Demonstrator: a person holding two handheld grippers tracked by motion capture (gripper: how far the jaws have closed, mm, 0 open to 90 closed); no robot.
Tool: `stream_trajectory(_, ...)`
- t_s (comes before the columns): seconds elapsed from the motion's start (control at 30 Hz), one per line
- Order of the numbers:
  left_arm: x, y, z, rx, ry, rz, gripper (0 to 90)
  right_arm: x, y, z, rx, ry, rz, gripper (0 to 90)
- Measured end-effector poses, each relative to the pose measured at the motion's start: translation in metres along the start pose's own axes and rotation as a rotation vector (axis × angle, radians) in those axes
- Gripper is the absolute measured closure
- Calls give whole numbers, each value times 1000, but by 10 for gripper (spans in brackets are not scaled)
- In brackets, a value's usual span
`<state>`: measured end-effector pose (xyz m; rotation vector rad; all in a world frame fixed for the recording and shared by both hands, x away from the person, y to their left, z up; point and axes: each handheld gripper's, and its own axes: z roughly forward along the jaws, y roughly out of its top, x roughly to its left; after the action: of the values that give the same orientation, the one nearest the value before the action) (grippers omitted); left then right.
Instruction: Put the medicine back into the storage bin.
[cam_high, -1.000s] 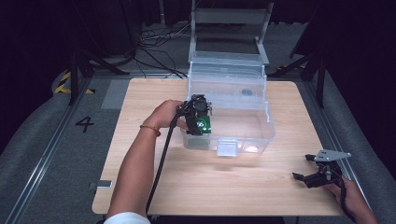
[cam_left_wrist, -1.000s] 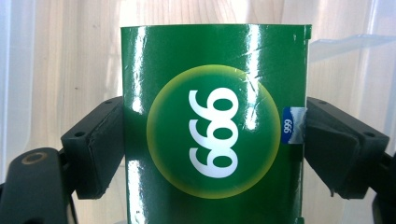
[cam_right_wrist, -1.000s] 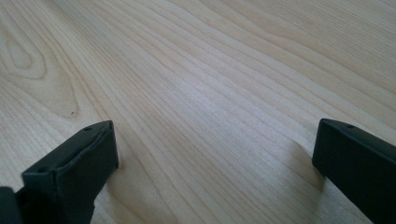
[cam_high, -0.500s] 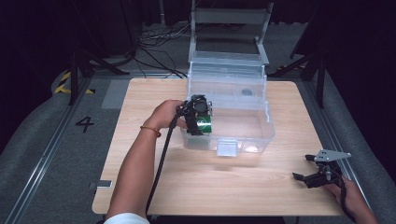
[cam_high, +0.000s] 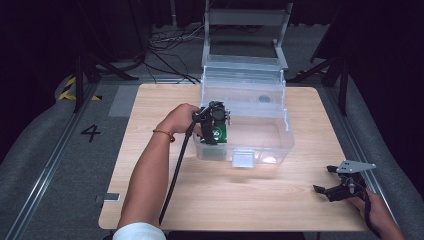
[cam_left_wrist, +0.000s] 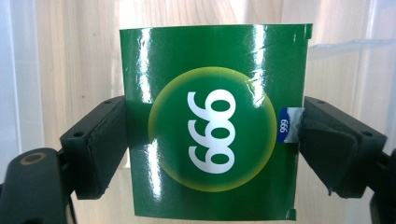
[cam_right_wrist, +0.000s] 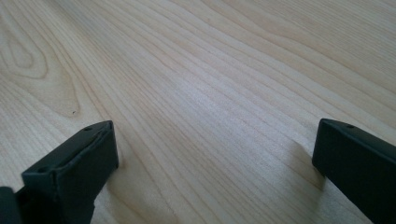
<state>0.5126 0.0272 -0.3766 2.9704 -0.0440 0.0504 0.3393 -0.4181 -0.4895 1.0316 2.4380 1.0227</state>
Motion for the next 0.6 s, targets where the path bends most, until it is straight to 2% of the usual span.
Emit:
stream_trajectory(0.07, -1, 0, -3, -7, 7, 0, 152, 0, 0, 0, 0, 0, 0, 6)
stream_trajectory(0.13, -2, -2, -8, -57, 30, -16, 151, 0, 0, 0, 0, 2, -1, 7)
stream_trajectory(0.17, -2, -2, -8, -57, 30, -16, 151, 0, 0, 0, 0, 3, 0, 7)
stream_trajectory(0.2, -3, -4, -10, -77, 45, -22, 150, 0, 0, 0, 0, 3, -1, 6)
stream_trajectory(0.3, -7, -7, -14, -76, 53, -25, 150, 0, 0, 0, -1, 3, -1, 6)
stream_trajectory(0.37, -8, -7, -15, -58, 58, -20, 151, 0, 0, 0, -1, 3, -1, 7)
stream_trajectory(0.4, -11, -3, -13, 16, 84, -13, 151, 0, 0, 0, 0, 3, -2, 6)
stream_trajectory(0.43, -11, -3, -13, 16, 84, -13, 150, 0, 0, 0, 0, 3, -2, 6)
stream_trajectory(0.53, -13, 5, -12, 63, 101, 12, 150, 0, 0, 0, -1, 3, -1, 6)
stream_trajectory(0.6, -13, 9, -11, 114, 100, 19, 151, 0, 0, 0, 0, 4, -1, 6)
